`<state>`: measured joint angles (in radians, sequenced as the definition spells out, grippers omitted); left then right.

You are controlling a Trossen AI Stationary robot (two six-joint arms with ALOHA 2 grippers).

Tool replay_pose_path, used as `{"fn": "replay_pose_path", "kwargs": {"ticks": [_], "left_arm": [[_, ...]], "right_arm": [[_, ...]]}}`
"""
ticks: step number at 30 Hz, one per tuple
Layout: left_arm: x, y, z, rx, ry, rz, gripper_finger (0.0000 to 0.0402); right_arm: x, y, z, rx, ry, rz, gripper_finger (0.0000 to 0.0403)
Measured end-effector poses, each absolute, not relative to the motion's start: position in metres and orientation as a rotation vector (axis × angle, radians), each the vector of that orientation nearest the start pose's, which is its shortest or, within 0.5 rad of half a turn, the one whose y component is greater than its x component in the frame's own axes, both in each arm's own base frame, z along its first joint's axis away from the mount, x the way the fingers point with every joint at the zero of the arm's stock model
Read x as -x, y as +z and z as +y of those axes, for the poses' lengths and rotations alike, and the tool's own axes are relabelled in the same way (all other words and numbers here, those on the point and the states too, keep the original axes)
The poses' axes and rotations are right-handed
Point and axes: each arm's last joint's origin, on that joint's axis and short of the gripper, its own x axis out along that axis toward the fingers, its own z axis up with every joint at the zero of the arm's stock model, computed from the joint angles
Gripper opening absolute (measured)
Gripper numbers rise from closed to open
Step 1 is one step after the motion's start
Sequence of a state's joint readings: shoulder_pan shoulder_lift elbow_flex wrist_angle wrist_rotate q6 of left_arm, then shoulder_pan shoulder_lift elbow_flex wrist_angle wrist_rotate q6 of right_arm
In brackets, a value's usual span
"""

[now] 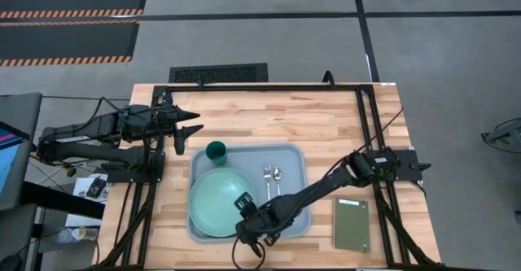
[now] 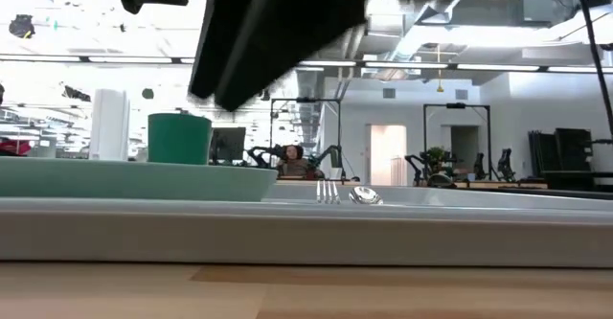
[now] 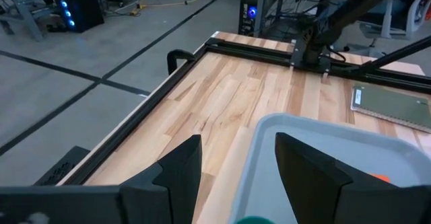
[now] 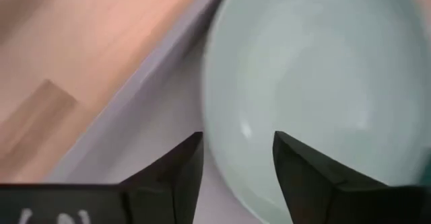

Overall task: Pick and place plate/cup/fork/spoon on tray
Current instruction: Return to Home Position

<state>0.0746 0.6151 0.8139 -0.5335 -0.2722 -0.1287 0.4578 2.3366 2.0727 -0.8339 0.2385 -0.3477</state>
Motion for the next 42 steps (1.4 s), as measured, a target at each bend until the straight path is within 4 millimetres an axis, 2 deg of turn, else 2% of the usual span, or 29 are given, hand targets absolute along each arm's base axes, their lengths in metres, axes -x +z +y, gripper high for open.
{"fn": "replay_pose_path", "kwargs": {"ticks": [5,10,13,17,20,22,24,26,30,36,39,42], "left_arm": [[-0.122,0.333,0.017,0.11,0.365,0.299,0.0177],[-0.123,0.333,0.017,0.147,0.37,0.284,0.0177],[-0.123,0.333,0.017,0.125,0.368,0.293,0.0177],[-0.121,0.33,0.017,0.071,0.364,0.336,0.0177],[-0.121,0.328,0.017,0.076,0.361,0.355,0.0177],[-0.122,0.33,0.017,0.055,0.354,0.336,0.0177],[-0.122,0.333,0.016,0.044,0.321,0.306,0.0177],[-0.118,0.334,0.015,0.032,0.29,0.295,0.0177],[-0.105,0.337,0.014,0.026,0.24,0.208,0.0177],[-0.086,0.306,0.014,0.029,0.261,0.031,0.0177],[-0.08,0.288,0.014,0.041,0.261,0.013,0.0177],[-0.075,0.274,0.014,0.06,0.265,-0.008,0.0177]], "right_arm": [[-0.444,0.256,0.194,0.611,0.285,0.909,0.0205],[-0.422,0.329,0.165,0.529,0.225,0.771,0.0196],[-0.398,0.378,0.144,0.466,0.179,0.669,0.0189],[-0.353,0.435,0.112,0.388,0.124,0.578,0.0178],[-0.315,0.462,0.089,0.404,0.128,0.582,0.0172],[-0.294,0.472,0.076,0.413,0.162,0.576,0.0171],[-0.276,0.471,0.064,0.414,0.234,0.57,0.0171],[-0.265,0.461,0.052,0.388,0.285,0.547,0.0172],[-0.243,0.422,0.026,0.303,0.207,0.464,0.0175],[-0.199,0.357,0.001,0.19,0.058,0.252,0.0174],[-0.176,0.334,-0.006,0.157,0.003,0.16,0.0172],[-0.154,0.32,-0.01,0.154,-0.036,0.066,0.0171]]}}
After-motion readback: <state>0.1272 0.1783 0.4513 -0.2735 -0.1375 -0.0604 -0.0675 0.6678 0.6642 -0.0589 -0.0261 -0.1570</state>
